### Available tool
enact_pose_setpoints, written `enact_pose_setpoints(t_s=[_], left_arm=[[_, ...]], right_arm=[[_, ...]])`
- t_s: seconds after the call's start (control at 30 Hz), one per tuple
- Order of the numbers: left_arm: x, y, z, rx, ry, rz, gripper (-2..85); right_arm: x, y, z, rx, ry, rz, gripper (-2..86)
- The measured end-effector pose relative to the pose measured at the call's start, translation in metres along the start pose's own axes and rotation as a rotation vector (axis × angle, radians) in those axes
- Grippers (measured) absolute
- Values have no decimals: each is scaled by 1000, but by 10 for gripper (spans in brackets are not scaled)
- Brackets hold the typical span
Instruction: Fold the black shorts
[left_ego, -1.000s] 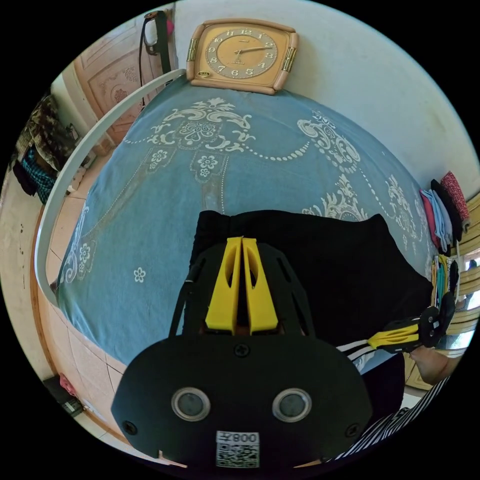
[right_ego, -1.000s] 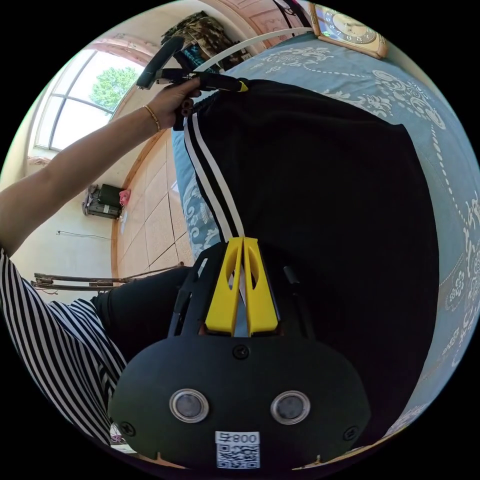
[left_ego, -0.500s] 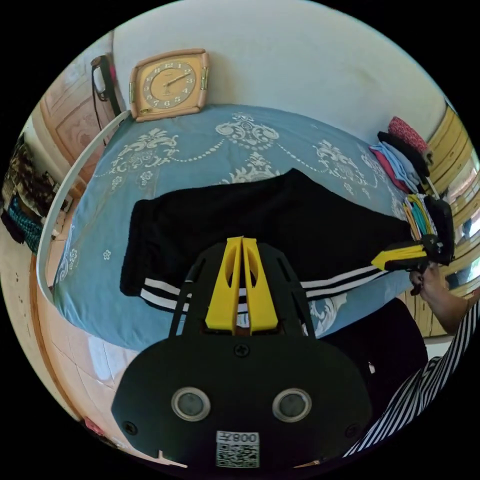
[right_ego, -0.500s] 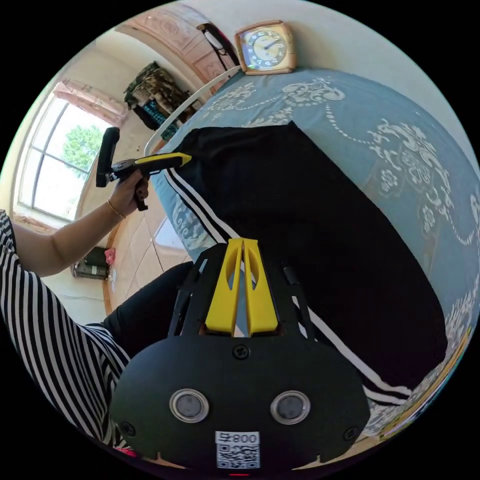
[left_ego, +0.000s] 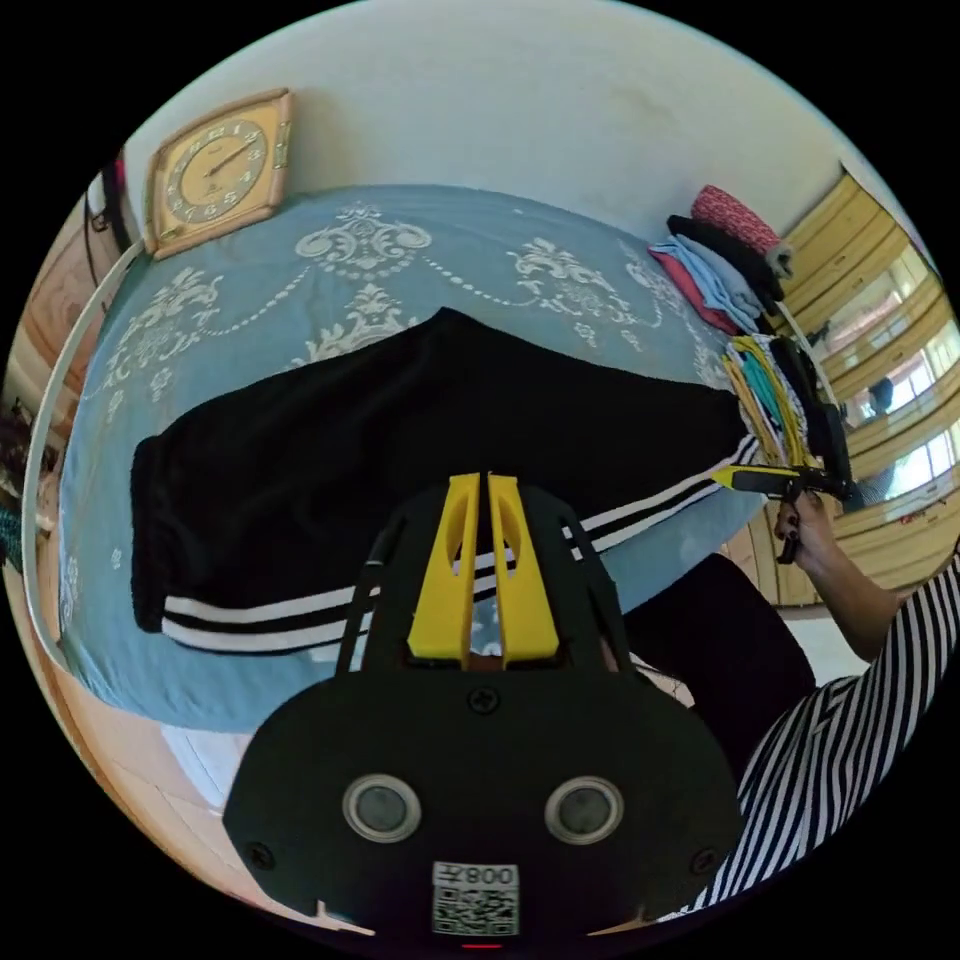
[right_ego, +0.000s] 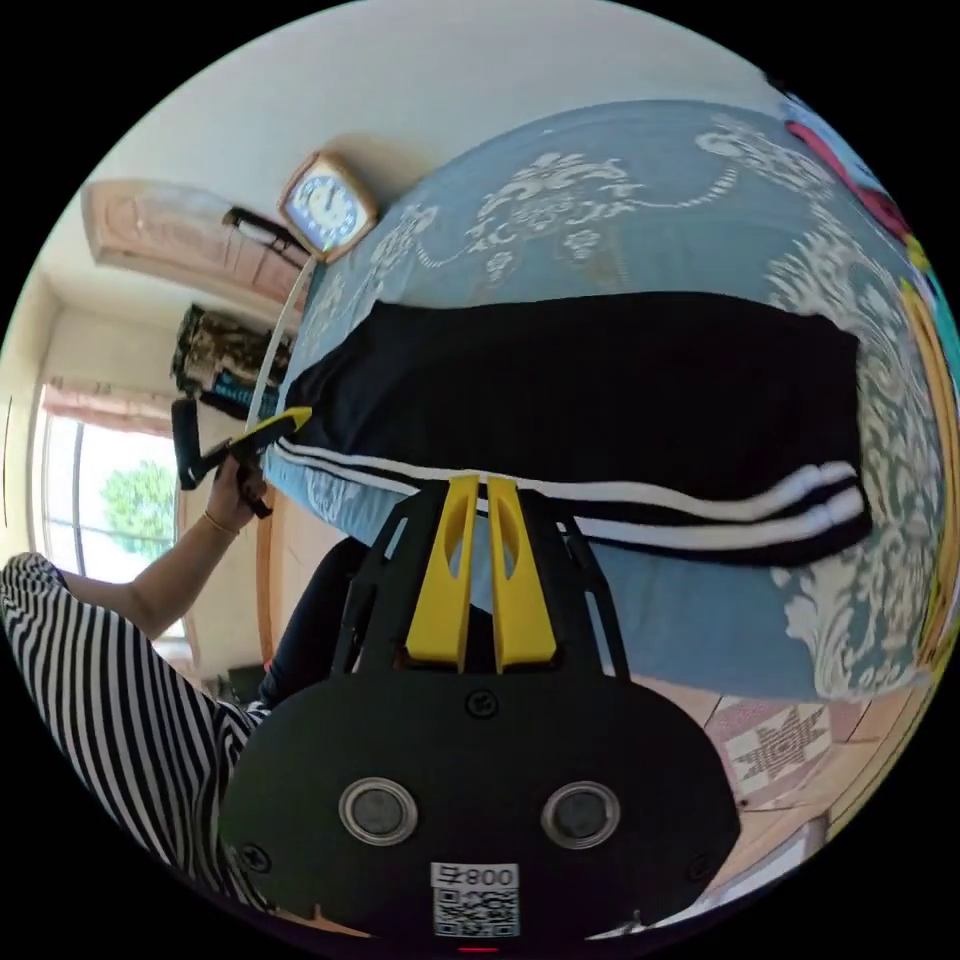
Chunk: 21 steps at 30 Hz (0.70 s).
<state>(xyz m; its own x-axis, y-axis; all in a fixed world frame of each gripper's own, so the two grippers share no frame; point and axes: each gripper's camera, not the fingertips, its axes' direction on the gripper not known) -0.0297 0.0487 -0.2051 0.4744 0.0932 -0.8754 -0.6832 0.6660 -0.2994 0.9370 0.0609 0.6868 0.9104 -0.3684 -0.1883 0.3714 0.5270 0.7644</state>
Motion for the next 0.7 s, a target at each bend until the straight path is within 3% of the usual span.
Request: enact_pose_setpoints(t_s=[0.17,0.27,0.47,0.7], left_arm=[[102,-78,61,-53,291,272,80],[168,-126,99,-106,388,437,94],[288,-212,164,-205,405,722,118],[370,-273,223,-307,386,846,122]], right_arm=[[108,80,-73,302,-1,402,100],[140,104,-87,356,-1,474,111],[172,126,-87,354,3,500,122],[191,145,-87,351,3,499,126]])
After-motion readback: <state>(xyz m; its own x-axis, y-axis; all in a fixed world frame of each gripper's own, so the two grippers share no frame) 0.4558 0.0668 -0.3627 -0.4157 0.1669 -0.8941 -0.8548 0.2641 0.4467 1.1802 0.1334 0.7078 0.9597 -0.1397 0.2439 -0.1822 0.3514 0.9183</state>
